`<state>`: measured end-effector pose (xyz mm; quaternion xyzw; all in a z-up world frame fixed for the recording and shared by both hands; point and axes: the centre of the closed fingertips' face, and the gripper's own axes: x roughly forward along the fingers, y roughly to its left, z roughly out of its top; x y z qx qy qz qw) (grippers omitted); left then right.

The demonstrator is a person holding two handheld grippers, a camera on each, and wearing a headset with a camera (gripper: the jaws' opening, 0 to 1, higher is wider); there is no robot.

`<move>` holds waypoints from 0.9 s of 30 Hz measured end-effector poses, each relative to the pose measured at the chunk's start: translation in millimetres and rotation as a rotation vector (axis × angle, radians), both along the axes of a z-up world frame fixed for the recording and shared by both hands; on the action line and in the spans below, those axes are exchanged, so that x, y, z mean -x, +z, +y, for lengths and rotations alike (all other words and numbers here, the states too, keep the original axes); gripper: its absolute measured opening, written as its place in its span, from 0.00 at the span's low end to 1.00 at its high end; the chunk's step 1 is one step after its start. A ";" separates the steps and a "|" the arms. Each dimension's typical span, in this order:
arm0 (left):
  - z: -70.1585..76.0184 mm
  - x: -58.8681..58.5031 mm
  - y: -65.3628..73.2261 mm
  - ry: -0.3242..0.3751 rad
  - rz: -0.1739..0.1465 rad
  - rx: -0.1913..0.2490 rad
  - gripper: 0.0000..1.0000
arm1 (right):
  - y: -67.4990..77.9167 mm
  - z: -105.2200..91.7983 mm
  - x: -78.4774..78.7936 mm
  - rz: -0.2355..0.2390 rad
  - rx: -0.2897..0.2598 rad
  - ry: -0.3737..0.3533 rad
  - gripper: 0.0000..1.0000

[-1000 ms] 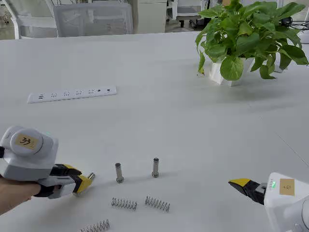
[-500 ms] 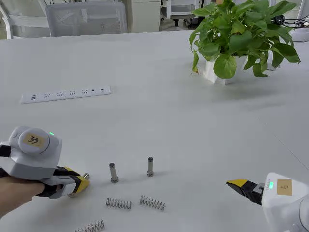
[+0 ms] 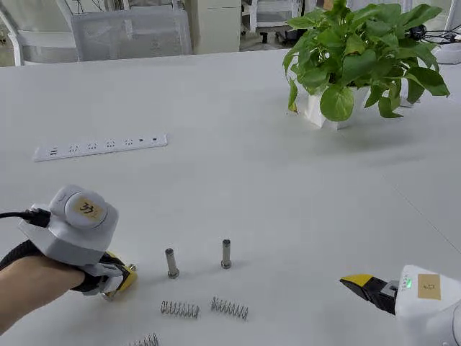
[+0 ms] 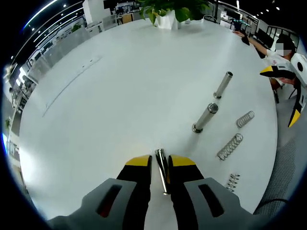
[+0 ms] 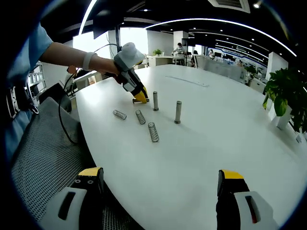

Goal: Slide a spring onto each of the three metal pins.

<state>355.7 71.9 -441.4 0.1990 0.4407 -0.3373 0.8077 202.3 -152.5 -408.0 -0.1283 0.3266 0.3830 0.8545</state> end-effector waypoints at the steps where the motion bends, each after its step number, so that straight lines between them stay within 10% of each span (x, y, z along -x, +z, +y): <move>1: -0.2 -0.3 0.0 0.002 0.004 -0.006 0.11 | 0.1 0.0 0.3 0.001 -0.001 0.000 0.99; 11: -1.6 -1.4 -0.9 -0.015 0.023 -0.066 0.06 | 0.6 0.7 2.6 0.006 -0.018 -0.011 0.99; 27: 0.2 4.3 1.0 0.058 0.023 0.010 0.05 | 0.2 0.8 2.6 0.008 -0.016 -0.016 0.99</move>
